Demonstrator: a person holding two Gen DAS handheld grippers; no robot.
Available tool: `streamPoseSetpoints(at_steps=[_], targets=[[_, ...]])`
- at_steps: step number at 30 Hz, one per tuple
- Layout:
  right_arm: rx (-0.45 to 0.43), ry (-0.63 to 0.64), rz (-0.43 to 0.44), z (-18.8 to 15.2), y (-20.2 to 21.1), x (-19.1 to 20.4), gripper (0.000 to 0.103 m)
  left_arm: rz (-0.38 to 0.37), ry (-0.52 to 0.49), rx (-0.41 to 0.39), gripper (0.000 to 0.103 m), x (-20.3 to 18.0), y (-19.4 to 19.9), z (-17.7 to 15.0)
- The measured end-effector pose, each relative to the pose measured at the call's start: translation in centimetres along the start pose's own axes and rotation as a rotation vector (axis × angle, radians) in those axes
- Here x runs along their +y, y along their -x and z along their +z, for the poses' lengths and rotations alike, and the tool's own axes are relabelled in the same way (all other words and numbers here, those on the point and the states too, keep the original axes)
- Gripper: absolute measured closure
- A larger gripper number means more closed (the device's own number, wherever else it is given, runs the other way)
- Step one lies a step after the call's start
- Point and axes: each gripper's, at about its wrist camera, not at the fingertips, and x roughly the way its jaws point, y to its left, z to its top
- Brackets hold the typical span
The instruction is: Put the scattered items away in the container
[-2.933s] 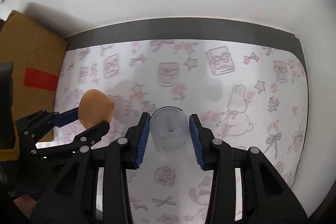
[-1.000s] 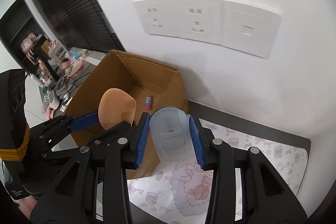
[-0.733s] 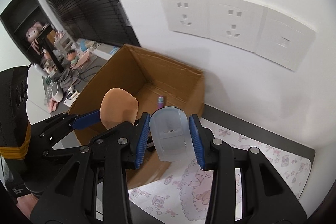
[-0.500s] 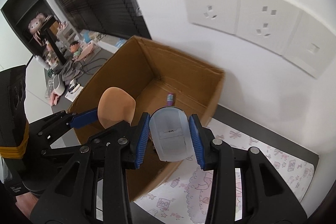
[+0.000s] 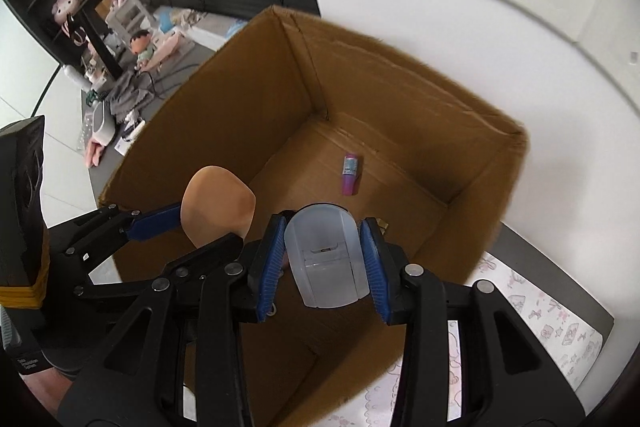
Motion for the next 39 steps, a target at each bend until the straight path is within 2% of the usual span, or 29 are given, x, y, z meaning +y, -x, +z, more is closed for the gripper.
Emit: streamPoseSetpoints(at_steps=[7,15,20,22,23,25,26,28,30,32,34,38,39], targets=[[0.090,0.007,-0.026,0.2,-3.9,-0.2,0.063,0.029,0.002,0.067,0.051,0.4,-2.2,-0.6],[0.178,0.057,-0.079,-0.1,-6.3,0.5,0.063,0.065,-0.013,0.081,0.051,-0.1,-2.3,-0.8],[0.189,0.063,-0.089,0.0,-6.4,0.8,0.063,0.081,-0.032,0.083,0.044,-0.6,-1.9,-1.4],[0.186,0.062,-0.088,-0.1,-6.2,0.8,0.062,0.081,-0.030,0.077,0.035,-0.6,-1.7,-1.5],[0.182,0.064,-0.088,-0.1,-6.0,0.8,0.059,0.080,-0.026,0.072,0.032,-0.6,-1.5,-1.6],[0.167,0.067,-0.097,-0.1,-5.5,0.9,0.051,0.081,-0.023,0.063,0.017,-0.5,-1.1,-1.6],[0.160,0.067,-0.099,-0.1,-5.2,0.9,0.045,0.084,-0.025,0.056,0.015,-0.5,-0.8,-1.6],[0.143,0.065,-0.090,0.0,-4.5,1.0,0.041,0.092,-0.032,0.042,0.010,-0.6,-0.4,-1.7],[0.119,0.073,-0.110,0.0,-3.7,1.3,0.026,0.091,-0.041,0.024,0.009,-0.9,0.2,-1.8],[0.095,0.078,-0.125,0.1,-2.8,1.4,0.020,0.092,-0.040,0.010,0.009,-1.0,0.7,-1.9],[0.078,0.079,-0.129,0.1,-1.9,1.6,0.018,0.099,-0.039,0.000,0.000,-1.2,1.3,-2.0],[0.061,0.105,-0.142,-0.1,-0.3,2.1,0.016,0.103,-0.049,-0.031,0.000,-1.9,2.5,-2.1],[0.056,0.107,-0.141,-0.2,0.1,2.1,0.012,0.105,-0.053,-0.038,0.000,-2.1,2.8,-2.1]])
